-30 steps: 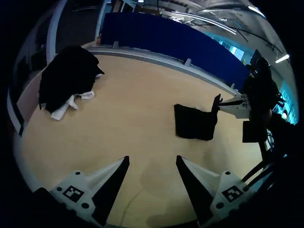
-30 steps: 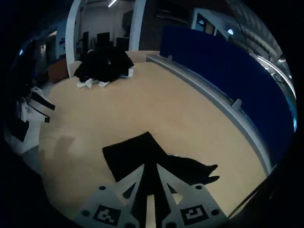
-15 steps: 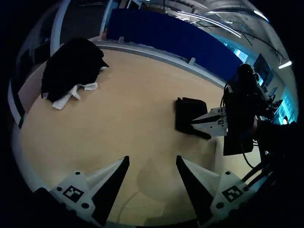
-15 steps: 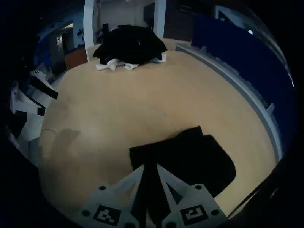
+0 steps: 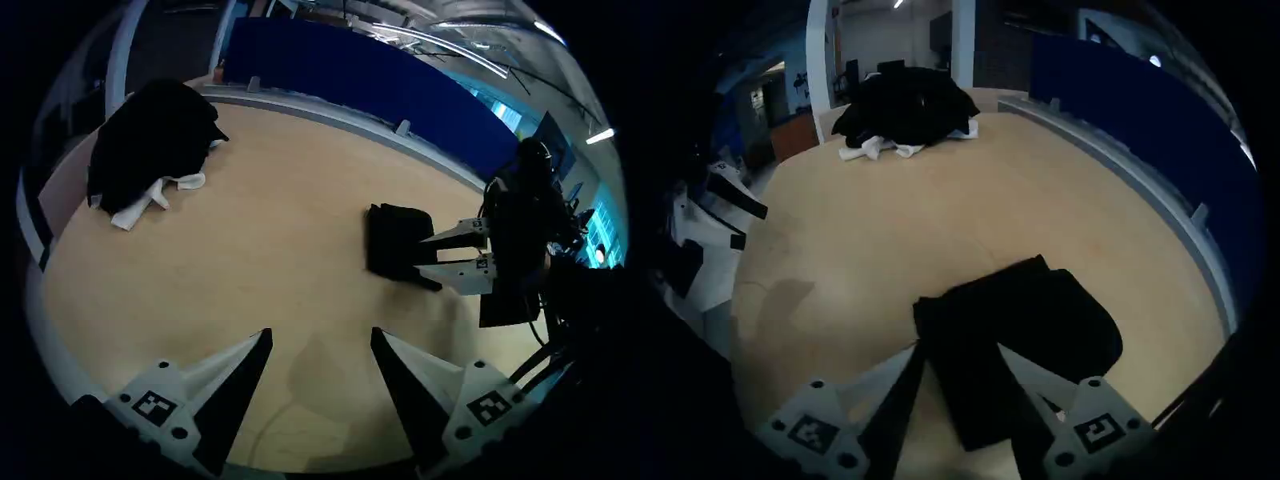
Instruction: Fold towel
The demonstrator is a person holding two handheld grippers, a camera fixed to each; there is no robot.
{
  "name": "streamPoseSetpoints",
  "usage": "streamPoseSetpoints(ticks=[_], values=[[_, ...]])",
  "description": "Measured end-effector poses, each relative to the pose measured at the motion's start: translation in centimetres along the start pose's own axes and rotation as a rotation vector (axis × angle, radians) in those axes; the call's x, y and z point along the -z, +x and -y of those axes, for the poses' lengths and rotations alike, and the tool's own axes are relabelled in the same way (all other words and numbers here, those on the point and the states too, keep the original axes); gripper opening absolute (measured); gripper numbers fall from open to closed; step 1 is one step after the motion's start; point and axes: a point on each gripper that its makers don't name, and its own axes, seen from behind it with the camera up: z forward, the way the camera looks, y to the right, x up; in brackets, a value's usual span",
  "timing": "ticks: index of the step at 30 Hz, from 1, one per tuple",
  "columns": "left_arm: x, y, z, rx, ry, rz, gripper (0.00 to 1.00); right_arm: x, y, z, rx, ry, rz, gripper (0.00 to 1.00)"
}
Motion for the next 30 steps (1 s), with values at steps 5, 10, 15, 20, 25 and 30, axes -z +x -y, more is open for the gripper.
streamPoseSetpoints(ticks=[5, 10, 15, 20, 25, 30], values=[[0.3, 0.1, 0.0, 0.000, 0.003, -0.003, 0.91, 1.4, -0.9, -0.9, -0.020, -0.051, -0.007, 0.87], [0.6, 0.3, -0.2, -0.003, 0.002, -0.008, 0.91, 2.4, -2.3, -1.6, -0.062, -0.085, 0.001, 0.87], [0.6, 0.2, -0.5, -0.006, 0.001, -0.007, 0.91, 3.0, -4.3, -2.1, -0.103, -0.115, 0.022, 0.87], [0.6, 0.0, -0.8, -0.006, -0.001, -0.004, 0.91, 3.1, -6.2, -1.8, -0.139, -0.126, 0.045, 0.87], [0.5, -0.2, -0.9, -0.004, -0.002, -0.003, 0.91, 2.6, -7.9, -1.5, -0.171, -0.133, 0.068, 0.81], [0.4, -0.1, -1.0, -0.002, -0.002, -0.003, 0.91, 2.2, -8.7, -1.3, -0.199, -0.137, 0.076, 0.64]])
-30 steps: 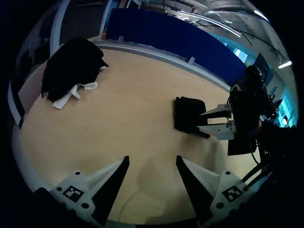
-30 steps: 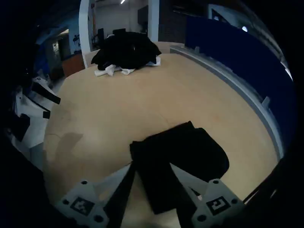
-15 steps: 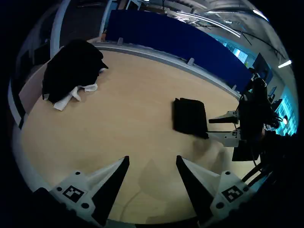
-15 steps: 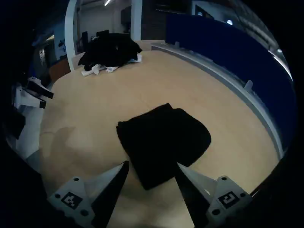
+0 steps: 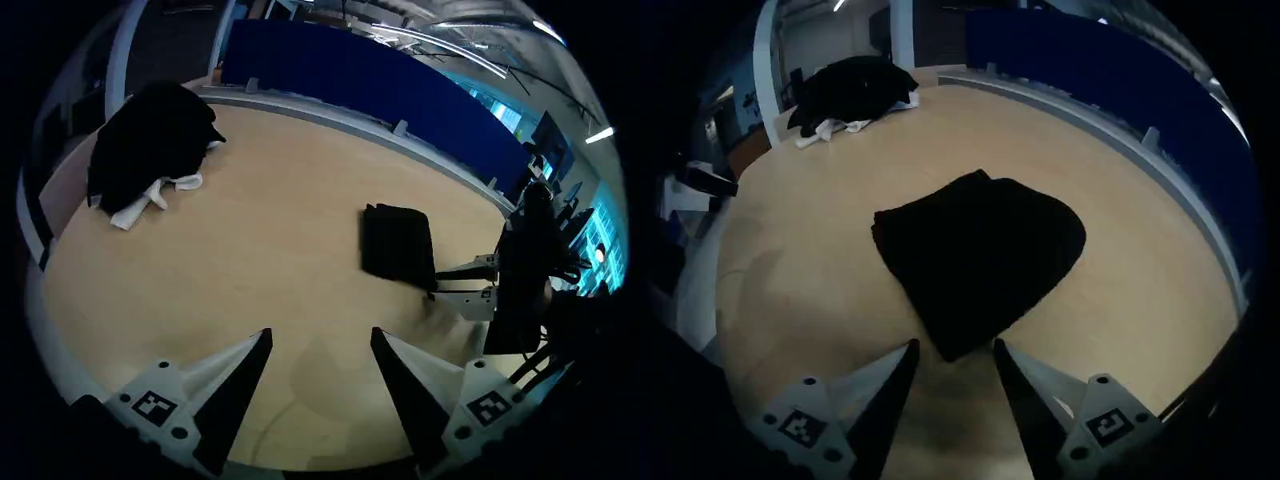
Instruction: Fold towel
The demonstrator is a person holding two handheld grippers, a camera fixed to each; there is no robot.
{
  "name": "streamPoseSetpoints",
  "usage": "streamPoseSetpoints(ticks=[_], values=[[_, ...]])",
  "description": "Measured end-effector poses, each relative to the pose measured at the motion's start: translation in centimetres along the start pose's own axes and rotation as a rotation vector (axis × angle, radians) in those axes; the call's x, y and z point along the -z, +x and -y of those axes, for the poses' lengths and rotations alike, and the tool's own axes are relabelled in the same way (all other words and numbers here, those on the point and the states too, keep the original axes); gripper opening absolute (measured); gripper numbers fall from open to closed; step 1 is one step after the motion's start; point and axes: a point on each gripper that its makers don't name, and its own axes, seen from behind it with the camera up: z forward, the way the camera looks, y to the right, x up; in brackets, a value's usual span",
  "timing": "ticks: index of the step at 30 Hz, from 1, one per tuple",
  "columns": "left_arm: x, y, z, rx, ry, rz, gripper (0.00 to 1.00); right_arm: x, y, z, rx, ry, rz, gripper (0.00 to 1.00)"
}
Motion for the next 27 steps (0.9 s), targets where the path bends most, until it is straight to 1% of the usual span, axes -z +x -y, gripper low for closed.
streamPoseSetpoints(ticks=[1, 2, 3, 5, 15, 17, 21, 27], values=[[0.0, 0.0, 0.0, 0.000, 0.000, 0.000, 0.91, 0.0, 0.0, 0.0, -0.006, -0.001, -0.001, 0.60], [0.0, 0.0, 0.0, 0.001, -0.001, 0.000, 0.91, 0.0, 0.1, -0.1, -0.012, -0.003, -0.003, 0.55], [0.0, 0.0, 0.0, 0.001, -0.001, 0.000, 0.91, 0.0, 0.1, -0.2, -0.018, -0.006, -0.004, 0.47], [-0.1, 0.1, 0.0, 0.001, 0.000, 0.001, 0.91, -0.1, 0.1, -0.5, -0.029, -0.015, -0.004, 0.38], [-0.5, 0.2, 0.1, -0.002, -0.002, 0.003, 0.91, -0.1, 0.1, -1.2, -0.089, -0.026, 0.001, 0.15], [-0.6, 0.3, 0.1, -0.003, -0.004, 0.003, 0.91, 0.0, 0.1, -1.4, -0.097, -0.030, 0.001, 0.12], [-0.7, 0.5, 0.0, -0.007, -0.007, 0.003, 0.91, 0.4, 0.4, -1.6, -0.107, -0.027, -0.008, 0.10], [-0.8, 1.0, -0.5, -0.015, -0.019, -0.001, 0.91, 1.8, 2.4, -2.3, -0.100, -0.037, -0.052, 0.09]])
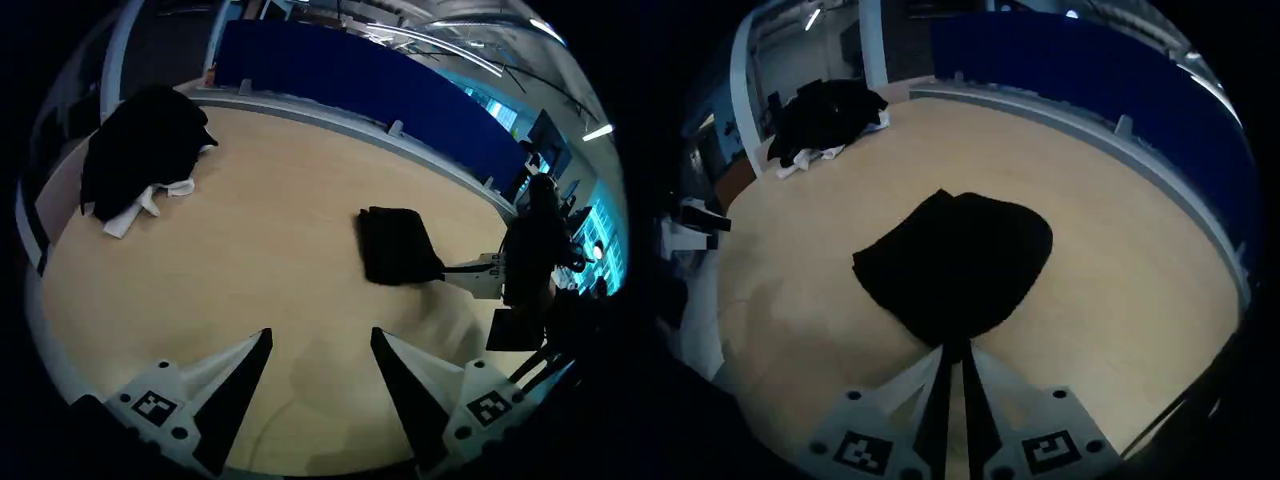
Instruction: Fold towel
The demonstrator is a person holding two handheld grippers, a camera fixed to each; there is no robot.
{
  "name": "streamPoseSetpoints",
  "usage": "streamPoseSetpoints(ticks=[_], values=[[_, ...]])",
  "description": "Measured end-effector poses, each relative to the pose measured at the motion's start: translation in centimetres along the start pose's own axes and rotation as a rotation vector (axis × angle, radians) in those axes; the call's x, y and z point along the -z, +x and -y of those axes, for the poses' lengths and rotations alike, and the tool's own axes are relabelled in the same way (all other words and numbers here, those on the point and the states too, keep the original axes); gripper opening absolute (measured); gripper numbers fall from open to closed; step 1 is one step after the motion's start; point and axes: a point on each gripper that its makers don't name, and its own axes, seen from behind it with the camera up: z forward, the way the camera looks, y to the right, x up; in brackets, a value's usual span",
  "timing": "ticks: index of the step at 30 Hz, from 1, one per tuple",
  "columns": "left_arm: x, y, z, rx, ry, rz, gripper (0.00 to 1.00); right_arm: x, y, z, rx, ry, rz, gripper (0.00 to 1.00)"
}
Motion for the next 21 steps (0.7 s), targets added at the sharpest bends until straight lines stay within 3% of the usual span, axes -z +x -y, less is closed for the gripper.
streamPoseSetpoints(ticks=[8, 21], values=[[-0.2, 0.8, -1.0, -0.014, -0.019, -0.008, 0.91, 2.8, 5.2, -0.6, 0.014, 0.003, -0.093, 0.09], [0.2, 2.2, -2.3, -0.034, -0.047, -0.039, 0.91, 9.1, 12.7, -2.6, 0.044, -0.027, -0.218, 0.09]])
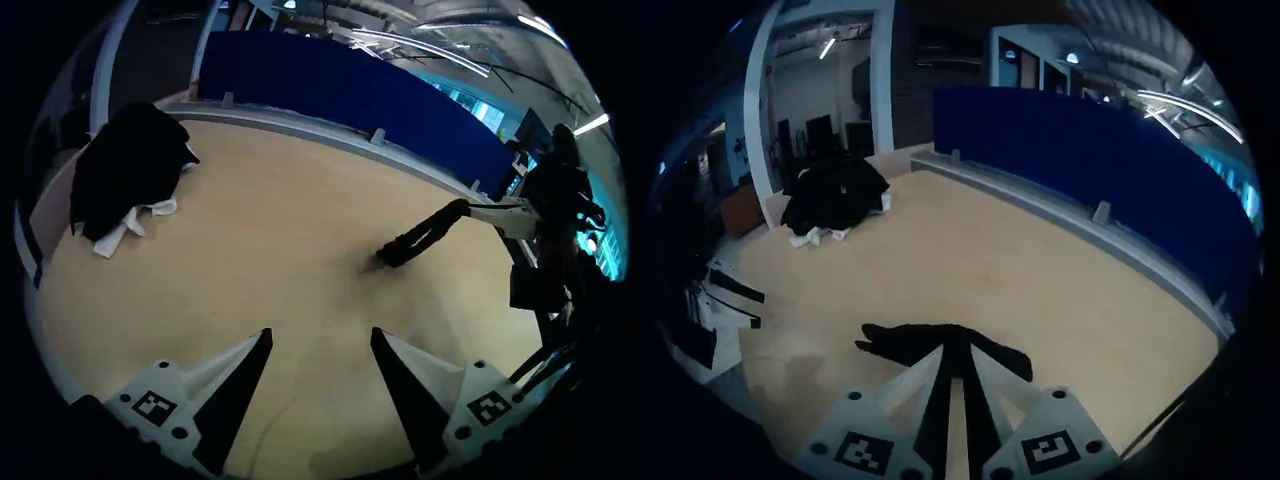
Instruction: Fold towel
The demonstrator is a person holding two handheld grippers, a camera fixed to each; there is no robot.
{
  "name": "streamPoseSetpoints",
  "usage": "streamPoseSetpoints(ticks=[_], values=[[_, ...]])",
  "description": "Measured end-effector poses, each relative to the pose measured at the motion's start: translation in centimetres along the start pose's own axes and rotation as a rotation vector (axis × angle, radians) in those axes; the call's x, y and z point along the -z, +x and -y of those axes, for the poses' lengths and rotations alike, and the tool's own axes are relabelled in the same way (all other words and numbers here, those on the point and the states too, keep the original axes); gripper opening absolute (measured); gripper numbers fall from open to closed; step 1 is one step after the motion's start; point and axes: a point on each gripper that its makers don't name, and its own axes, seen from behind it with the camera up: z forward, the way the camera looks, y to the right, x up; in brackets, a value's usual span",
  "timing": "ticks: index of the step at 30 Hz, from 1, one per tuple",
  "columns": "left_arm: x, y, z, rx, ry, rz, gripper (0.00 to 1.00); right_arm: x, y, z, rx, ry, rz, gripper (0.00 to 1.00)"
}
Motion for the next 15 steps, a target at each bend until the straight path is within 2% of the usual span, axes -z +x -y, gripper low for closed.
streamPoseSetpoints(ticks=[6, 15], values=[[0.1, 0.5, -0.7, -0.014, -0.015, -0.012, 0.91, 2.4, 1.4, -2.0, -0.007, -0.037, -0.022, 0.09], [0.0, 0.8, -1.7, -0.022, -0.036, -0.015, 0.91, 5.9, 1.5, -6.1, -0.038, -0.107, -0.039, 0.09]])
